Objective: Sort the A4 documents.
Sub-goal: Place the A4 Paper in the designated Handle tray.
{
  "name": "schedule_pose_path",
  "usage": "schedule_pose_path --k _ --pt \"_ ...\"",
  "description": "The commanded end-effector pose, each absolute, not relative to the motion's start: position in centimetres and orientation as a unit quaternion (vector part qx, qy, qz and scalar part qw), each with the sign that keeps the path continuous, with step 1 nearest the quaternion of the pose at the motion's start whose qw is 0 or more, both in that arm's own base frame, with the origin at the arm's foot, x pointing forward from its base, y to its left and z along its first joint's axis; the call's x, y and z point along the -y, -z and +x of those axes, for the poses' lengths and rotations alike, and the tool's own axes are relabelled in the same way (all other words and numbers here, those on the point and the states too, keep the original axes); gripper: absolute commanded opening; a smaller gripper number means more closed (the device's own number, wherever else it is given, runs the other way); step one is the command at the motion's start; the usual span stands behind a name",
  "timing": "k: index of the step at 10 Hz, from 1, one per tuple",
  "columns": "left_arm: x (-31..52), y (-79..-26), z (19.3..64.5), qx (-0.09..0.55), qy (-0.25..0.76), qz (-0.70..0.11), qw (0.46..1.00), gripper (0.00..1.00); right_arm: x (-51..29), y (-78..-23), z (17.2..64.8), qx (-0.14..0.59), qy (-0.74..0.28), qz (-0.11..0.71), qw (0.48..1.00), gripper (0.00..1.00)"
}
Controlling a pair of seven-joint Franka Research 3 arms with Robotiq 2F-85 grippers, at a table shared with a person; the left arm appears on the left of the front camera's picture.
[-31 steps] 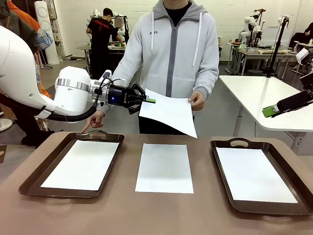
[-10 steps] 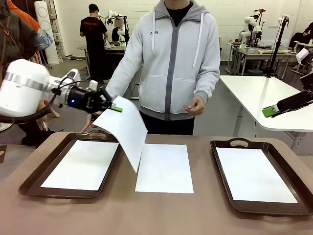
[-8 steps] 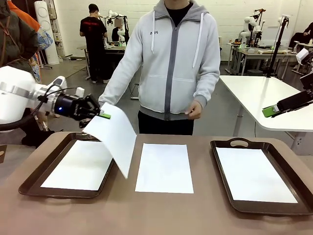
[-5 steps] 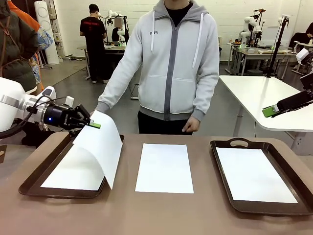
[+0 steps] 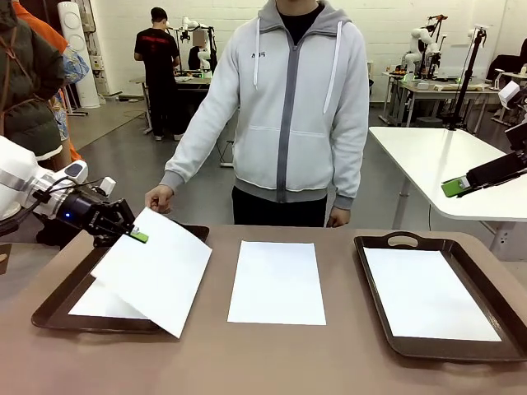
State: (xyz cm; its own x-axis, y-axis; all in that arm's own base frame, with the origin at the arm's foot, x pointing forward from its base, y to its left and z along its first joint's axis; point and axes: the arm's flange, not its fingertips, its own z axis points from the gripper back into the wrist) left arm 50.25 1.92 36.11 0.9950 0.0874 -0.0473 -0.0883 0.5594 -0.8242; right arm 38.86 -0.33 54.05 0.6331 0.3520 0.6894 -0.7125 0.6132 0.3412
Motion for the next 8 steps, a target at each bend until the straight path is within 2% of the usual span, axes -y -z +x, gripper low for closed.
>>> schedule_pose_path --k 1,3,8 --pt "-3.6 -36.0 51.6 -0.003 -0.062 -0.417 0.907 0.01 0.3 -54.0 38.8 0.292 -0.316 0.309 0.848 1.00" --pt "-4.2 -35.6 53.3 -0.004 -0.061 -0.371 0.927 0.01 0.3 -54.0 38.8 0.292 -0.316 0.309 0.848 1.00" --pt "-5.2 -34.0 55.8 -0.017 -0.051 -0.349 0.936 0.01 0.3 -54.0 38.8 0.292 -0.316 0.309 0.848 1.00"
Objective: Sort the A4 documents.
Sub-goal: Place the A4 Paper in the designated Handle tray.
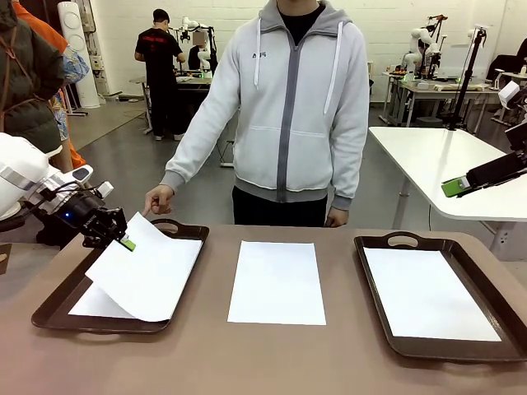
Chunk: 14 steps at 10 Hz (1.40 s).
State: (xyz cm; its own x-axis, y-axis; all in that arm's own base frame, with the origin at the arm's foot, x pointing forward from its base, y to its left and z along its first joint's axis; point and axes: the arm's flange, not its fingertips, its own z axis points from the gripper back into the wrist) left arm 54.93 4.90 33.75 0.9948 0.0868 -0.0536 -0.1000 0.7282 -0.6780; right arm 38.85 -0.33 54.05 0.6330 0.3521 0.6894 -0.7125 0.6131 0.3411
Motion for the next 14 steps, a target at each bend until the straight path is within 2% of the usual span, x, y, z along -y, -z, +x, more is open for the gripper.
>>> schedule_pose_path --k 1,10,11,12,13,14 --pt "-5.28 -33.86 56.11 -0.022 -0.048 -0.344 0.938 0.01 0.29 -54.00 38.81 0.292 -0.316 0.309 0.848 1.00" --pt "-5.56 -33.15 56.47 -0.032 -0.056 -0.318 0.946 0.01 0.29 -54.00 38.81 0.292 -0.316 0.309 0.848 1.00" --pt "-5.55 -33.09 56.42 -0.038 -0.059 -0.318 0.946 0.04 0.29 -54.00 38.81 0.292 -0.316 0.309 0.848 1.00" --pt "-5.60 -33.29 56.35 -0.037 -0.056 -0.315 0.947 0.20 0.29 -54.00 38.81 0.292 -0.316 0.309 0.848 1.00" --pt "-5.67 -33.57 56.33 -0.035 -0.055 -0.312 0.948 0.24 0.29 -54.00 38.81 0.292 -0.316 0.309 0.848 1.00" --pt "-5.65 -33.72 56.30 -0.036 -0.056 -0.312 0.948 0.39 0.29 -54.00 38.81 0.292 -0.316 0.309 0.848 1.00"
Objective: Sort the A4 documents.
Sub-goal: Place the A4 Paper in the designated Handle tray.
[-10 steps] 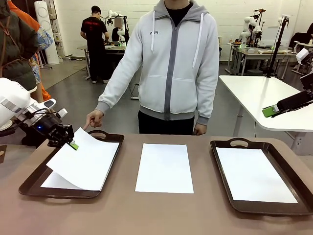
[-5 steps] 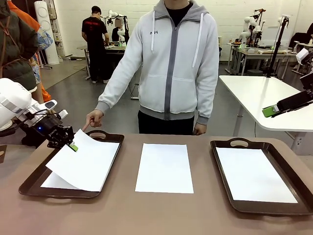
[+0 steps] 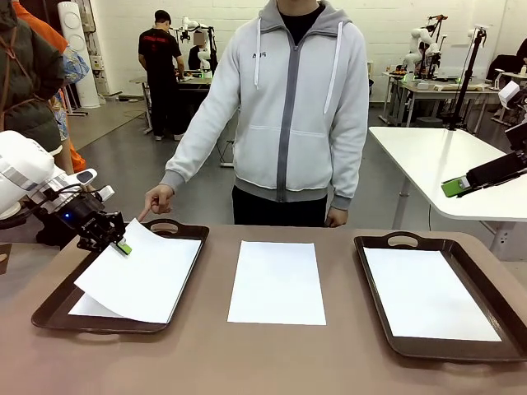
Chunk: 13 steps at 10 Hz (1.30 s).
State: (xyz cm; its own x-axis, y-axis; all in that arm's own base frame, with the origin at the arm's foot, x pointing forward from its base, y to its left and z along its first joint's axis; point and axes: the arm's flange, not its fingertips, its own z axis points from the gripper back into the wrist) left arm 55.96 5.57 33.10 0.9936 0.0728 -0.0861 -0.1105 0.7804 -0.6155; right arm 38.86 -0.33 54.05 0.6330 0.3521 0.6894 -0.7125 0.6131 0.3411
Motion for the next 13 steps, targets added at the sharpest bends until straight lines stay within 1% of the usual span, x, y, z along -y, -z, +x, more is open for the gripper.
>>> schedule_pose_path --k 1,2,3,4,5,6,7,12,13 --pt "-5.6 -33.7 56.2 -0.037 -0.058 -0.310 0.948 0.43 0.3 -54.0 38.8 0.292 -0.316 0.309 0.848 1.00" --pt "-5.6 -33.8 56.2 -0.038 -0.059 -0.303 0.950 0.58 0.3 -54.0 38.8 0.292 -0.316 0.309 0.848 1.00" --pt "-5.6 -33.9 56.2 -0.038 -0.060 -0.298 0.952 0.62 0.3 -54.0 38.8 0.292 -0.316 0.309 0.848 1.00" --pt "-5.7 -34.1 56.1 -0.039 -0.059 -0.288 0.955 0.77 0.3 -54.0 38.8 0.292 -0.316 0.309 0.848 1.00" --pt "-5.7 -34.2 56.1 -0.039 -0.058 -0.286 0.956 0.81 0.3 -54.0 38.8 0.292 -0.316 0.309 0.848 1.00" --pt "-6.0 -34.3 55.9 -0.039 -0.060 -0.283 0.956 0.96 0.3 -54.0 38.8 0.292 -0.316 0.309 0.848 1.00" --pt "-6.2 -34.6 55.6 -0.037 -0.062 -0.278 0.958 1.00 0.3 -54.0 38.8 0.292 -0.316 0.309 0.848 1.00" --pt "-6.7 -35.0 55.4 -0.033 -0.065 -0.273 0.959 1.00 0.3 -54.0 38.8 0.292 -0.316 0.309 0.848 1.00" --pt "-6.6 -35.1 55.4 -0.029 -0.066 -0.284 0.956 1.00 0.3 -54.0 38.8 0.292 -0.316 0.309 0.848 1.00"
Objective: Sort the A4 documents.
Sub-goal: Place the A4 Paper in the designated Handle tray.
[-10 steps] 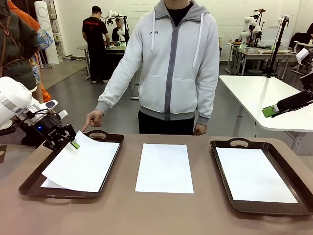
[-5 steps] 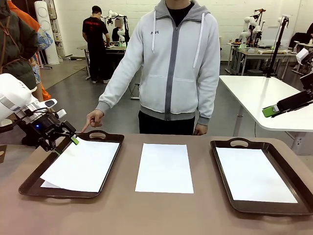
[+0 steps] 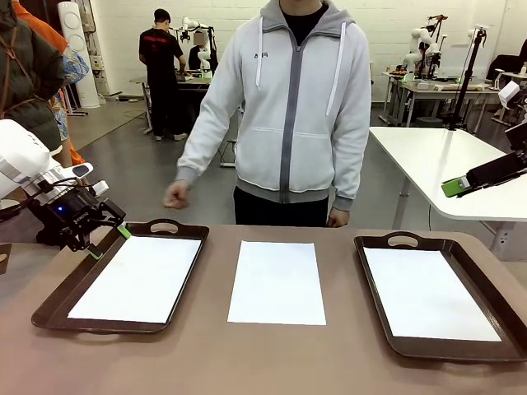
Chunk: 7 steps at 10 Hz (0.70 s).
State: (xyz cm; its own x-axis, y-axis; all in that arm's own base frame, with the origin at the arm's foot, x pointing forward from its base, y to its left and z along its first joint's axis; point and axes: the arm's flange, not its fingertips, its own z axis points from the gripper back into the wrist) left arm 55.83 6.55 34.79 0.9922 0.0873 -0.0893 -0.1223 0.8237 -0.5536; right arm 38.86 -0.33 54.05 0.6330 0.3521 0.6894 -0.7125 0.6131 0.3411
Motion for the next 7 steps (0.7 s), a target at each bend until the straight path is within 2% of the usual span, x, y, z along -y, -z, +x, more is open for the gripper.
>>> schedule_pose_path --k 1,2,7 --pt "-6.32 -35.29 55.41 -0.019 -0.082 -0.301 0.950 1.00 0.29 -54.00 38.81 0.292 -0.316 0.309 0.848 1.00" --pt "-6.55 -34.79 55.83 -0.030 -0.055 -0.292 0.954 1.00 0.29 -54.00 38.81 0.292 -0.316 0.309 0.848 1.00" --pt "-6.55 -34.79 55.83 -0.030 -0.055 -0.292 0.954 1.00 0.29 -54.00 38.81 0.292 -0.316 0.309 0.848 1.00"
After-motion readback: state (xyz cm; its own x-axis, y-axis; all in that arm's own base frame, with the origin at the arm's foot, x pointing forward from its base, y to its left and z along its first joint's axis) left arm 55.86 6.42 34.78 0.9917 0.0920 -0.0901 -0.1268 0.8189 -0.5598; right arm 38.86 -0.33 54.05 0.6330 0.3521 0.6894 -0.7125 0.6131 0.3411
